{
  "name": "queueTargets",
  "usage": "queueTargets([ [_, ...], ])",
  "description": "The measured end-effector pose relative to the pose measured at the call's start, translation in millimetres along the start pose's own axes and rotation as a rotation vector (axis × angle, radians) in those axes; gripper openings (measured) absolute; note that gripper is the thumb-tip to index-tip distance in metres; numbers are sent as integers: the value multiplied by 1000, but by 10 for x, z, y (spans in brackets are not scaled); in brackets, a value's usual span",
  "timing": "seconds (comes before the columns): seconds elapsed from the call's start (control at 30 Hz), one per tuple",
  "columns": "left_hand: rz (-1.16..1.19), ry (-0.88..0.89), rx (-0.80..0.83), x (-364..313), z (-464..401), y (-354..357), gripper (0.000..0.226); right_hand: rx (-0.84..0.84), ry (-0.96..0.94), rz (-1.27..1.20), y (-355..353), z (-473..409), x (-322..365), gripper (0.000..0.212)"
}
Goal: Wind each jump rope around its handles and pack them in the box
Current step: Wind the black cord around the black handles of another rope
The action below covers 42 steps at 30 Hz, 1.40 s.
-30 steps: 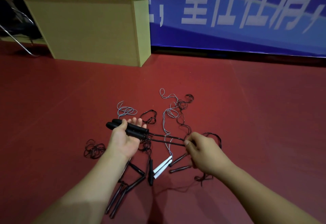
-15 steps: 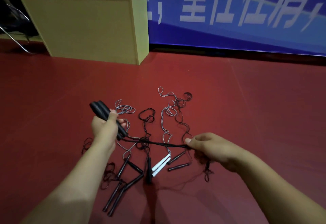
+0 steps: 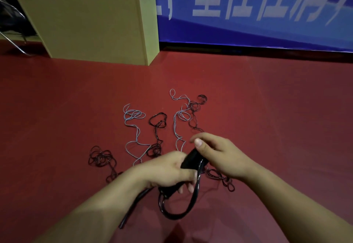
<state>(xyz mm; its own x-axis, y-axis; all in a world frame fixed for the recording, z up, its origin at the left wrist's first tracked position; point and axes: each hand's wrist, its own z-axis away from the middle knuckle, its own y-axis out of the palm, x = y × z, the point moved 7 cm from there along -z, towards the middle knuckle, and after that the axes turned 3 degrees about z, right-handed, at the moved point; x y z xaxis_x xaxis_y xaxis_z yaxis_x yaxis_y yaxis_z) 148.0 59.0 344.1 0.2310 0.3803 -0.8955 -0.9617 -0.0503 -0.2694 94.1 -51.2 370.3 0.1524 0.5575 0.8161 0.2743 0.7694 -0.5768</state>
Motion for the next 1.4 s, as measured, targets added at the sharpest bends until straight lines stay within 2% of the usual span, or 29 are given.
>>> queueTargets([
  [0.07,-5,-25,-24,-8,-6,-11,18,-43,-37,105,14,-19,44,31],
  [0.13,90,-8,-73,-27,-23,-44,10,-91,-37,196,-14,-47,15,33],
  [0.27,322,-29,-90,46,-38,-80,4,-122,-7,187,-78,-92,-52,34],
  [0.37,410,-137,-53,218,-13,-65,15,-163,44,163,-177,-93,-120,33],
  [0.47,348,-108,-78,276,-19,-78,14,-118,108,158,-198,-77,-181,43],
  [0.57,190,-80,-97,311,-26,-132,12,-15,197,167,-261,-60,-244,67],
  [0.63,94,-98,-95,360,12,-203,13,51,258,48,-370,-22,-323,72],
  [0.7,25,-117,-115,403,67,-305,14,108,292,-116,-512,37,-416,66],
  [0.8,-20,-142,-148,449,137,-444,10,205,290,-210,-592,111,-516,32],
  [0.87,-64,-152,-148,465,166,-483,10,226,290,-99,-583,122,-591,16],
  [0.93,-56,-151,-130,463,172,-468,11,153,310,66,-637,97,-673,14],
  [1.07,22,-87,-116,345,156,-350,21,-76,343,443,-835,60,-677,49],
  [1.13,41,-76,-121,293,153,-297,26,-101,343,307,-833,66,-630,56],
  [1.2,37,-91,-125,285,165,-262,26,-41,358,13,-782,88,-585,53],
  [1.27,30,-109,-114,304,178,-234,26,35,346,-173,-760,114,-537,48],
  [1.4,46,-123,-110,321,181,-205,27,112,353,-342,-779,160,-600,36],
])
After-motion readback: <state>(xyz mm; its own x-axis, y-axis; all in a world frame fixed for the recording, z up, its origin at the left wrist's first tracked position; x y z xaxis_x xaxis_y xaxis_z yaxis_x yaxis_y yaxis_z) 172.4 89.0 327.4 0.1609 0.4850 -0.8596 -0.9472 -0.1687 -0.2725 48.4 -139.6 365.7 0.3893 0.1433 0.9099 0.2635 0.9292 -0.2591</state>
